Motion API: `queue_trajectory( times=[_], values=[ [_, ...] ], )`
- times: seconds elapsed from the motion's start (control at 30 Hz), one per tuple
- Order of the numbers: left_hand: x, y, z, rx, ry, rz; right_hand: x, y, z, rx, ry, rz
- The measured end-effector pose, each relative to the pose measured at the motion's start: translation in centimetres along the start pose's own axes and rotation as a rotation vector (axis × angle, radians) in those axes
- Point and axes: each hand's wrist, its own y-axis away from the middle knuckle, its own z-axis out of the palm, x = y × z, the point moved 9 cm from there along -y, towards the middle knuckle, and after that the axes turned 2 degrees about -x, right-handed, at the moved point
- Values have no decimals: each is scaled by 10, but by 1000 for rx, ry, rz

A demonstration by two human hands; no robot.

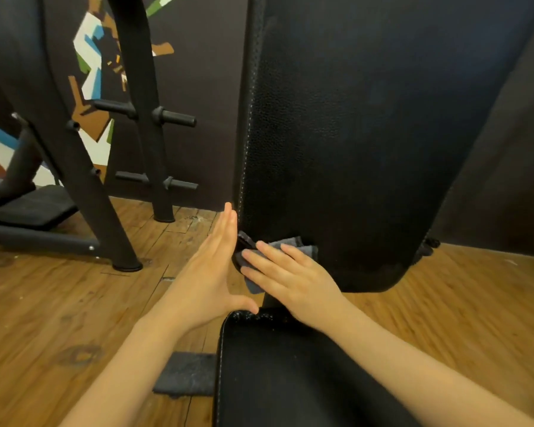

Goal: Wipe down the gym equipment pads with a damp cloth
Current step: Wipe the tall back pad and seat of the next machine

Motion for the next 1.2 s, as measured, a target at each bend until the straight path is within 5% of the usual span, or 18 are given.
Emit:
queue_trajectory(
  times=[0.33,0.5,0.63,0.77,0.93,1.2],
  values=[
    [4,2,-1,30,29,-34,63,119,24,-213,81,165],
    [3,1,0,53,32,-20,29,59,-14,66,-50,112],
    [2,1,4,75,17,-17,22,23,-1,55,21,-31],
    [13,6,7,129,-14,-30,55,90,19,-30,95,-2],
    [17,14,11,159,-177,0,92,167,19,-126,29,212],
    [23,16,22,244,-339,35,137,158,-20,260,-122,833]
  ],
)
